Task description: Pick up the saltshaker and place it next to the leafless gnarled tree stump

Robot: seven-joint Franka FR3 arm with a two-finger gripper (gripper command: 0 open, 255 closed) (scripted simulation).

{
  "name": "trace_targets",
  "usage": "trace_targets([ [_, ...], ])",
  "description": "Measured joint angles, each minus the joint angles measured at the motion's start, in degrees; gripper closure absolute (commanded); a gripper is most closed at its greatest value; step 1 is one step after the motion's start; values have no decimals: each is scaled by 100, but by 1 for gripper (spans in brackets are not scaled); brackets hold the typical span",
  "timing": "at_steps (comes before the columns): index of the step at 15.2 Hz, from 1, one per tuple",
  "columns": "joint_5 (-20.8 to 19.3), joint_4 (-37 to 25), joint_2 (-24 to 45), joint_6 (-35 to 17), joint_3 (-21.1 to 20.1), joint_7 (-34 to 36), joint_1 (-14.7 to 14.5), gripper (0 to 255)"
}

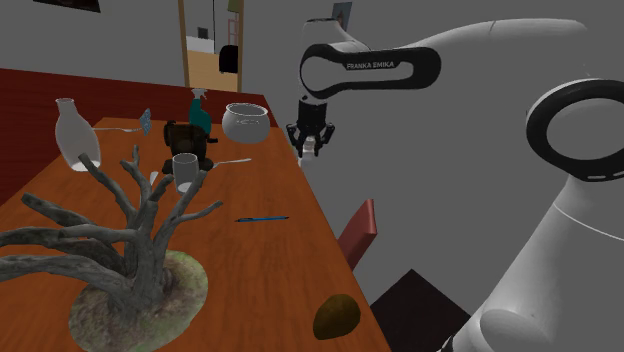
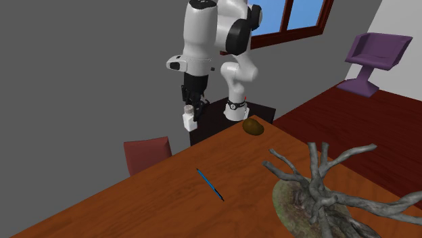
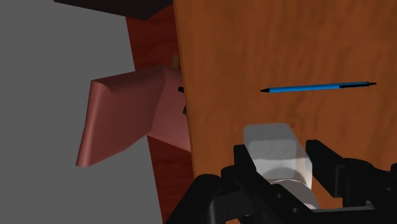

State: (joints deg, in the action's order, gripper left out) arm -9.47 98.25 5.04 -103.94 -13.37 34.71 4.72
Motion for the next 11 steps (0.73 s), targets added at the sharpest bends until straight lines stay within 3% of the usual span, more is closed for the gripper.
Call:
trace_targets([
  [11, 15, -887, 37, 844, -12, -110, -19, 255],
])
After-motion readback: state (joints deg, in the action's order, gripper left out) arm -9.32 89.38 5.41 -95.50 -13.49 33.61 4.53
